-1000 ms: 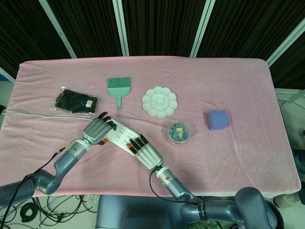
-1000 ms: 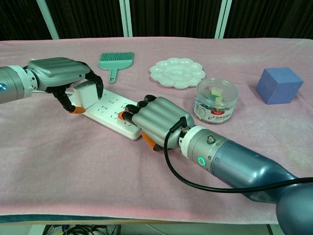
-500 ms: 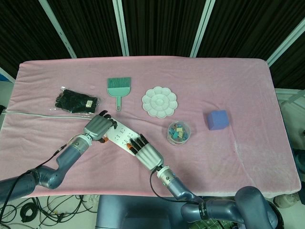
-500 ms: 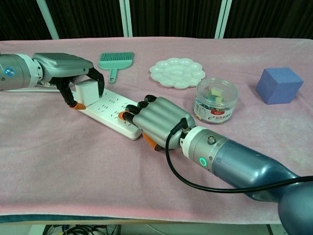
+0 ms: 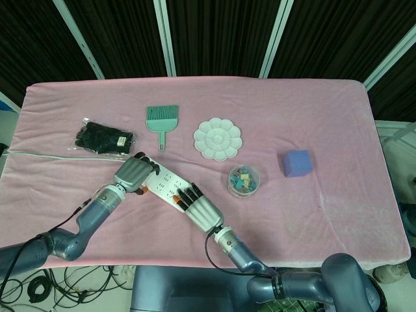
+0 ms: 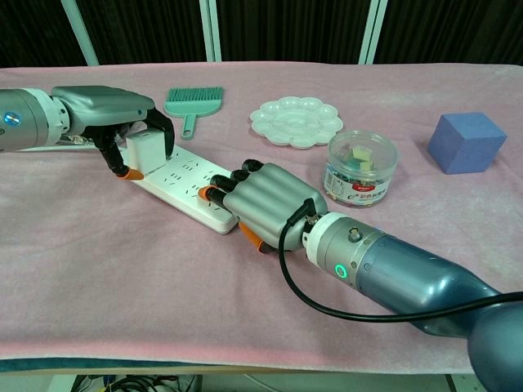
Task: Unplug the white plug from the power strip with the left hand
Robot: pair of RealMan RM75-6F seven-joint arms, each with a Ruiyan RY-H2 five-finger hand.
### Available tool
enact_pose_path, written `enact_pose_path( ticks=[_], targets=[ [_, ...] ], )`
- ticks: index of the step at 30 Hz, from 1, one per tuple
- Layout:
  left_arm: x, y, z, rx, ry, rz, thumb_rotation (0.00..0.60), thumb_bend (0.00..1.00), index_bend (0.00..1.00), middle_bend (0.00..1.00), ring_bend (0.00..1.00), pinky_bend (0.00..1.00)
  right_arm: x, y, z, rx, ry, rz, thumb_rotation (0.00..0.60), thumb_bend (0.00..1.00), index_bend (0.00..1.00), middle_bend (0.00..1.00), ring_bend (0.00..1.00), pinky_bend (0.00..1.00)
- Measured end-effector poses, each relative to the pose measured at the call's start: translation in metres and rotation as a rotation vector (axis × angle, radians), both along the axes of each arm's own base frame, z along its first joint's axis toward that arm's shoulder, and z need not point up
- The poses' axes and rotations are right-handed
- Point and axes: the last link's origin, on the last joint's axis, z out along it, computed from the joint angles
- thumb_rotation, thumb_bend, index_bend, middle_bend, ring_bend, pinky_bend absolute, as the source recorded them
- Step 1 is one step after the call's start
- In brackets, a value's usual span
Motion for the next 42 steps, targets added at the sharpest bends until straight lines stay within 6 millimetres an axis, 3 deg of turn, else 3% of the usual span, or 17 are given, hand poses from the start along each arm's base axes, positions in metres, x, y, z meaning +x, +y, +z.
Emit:
enact_pose_path(
  ticks=[13,19,27,34,42],
  targets=[
    [-0.004,-0.003,0.007,0.002,-0.177,0.051,0.600,0.70,0.70,0.65,0.24,0.17,-0.001,-0.001,0.001,-0.004,0.020,0.007,0.600,0.71,0.39,0.20,0.16,0.10],
    [0.003,0.000,0.021,0.039,-0.244,0.004,0.600,0.69,0.68,0.64,0.24,0.17,0.000,-0.002,0.002,-0.012,0.013,0.002,0.600,0.68,0.39,0.20,0.16,0.10],
    [0.000,-0.015,0.031,-0.024,-0.190,-0.023,0.600,0.68,0.66,0.63,0.22,0.14,0.009,-0.003,0.005,-0.056,-0.025,0.011,0.600,0.60,0.26,0.08,0.12,0.10],
    [-0.016,-0.039,0.045,-0.041,-0.189,-0.018,0.600,0.67,0.64,0.61,0.21,0.11,0.025,-0.015,0.035,-0.162,-0.179,-0.006,0.600,0.59,0.24,0.08,0.12,0.10],
    [-0.071,-0.065,0.059,-0.038,-0.205,0.099,0.600,0.64,0.60,0.57,0.17,0.10,0.008,-0.037,0.091,-0.262,-0.211,-0.045,0.600,0.59,0.24,0.08,0.12,0.10]
  ],
)
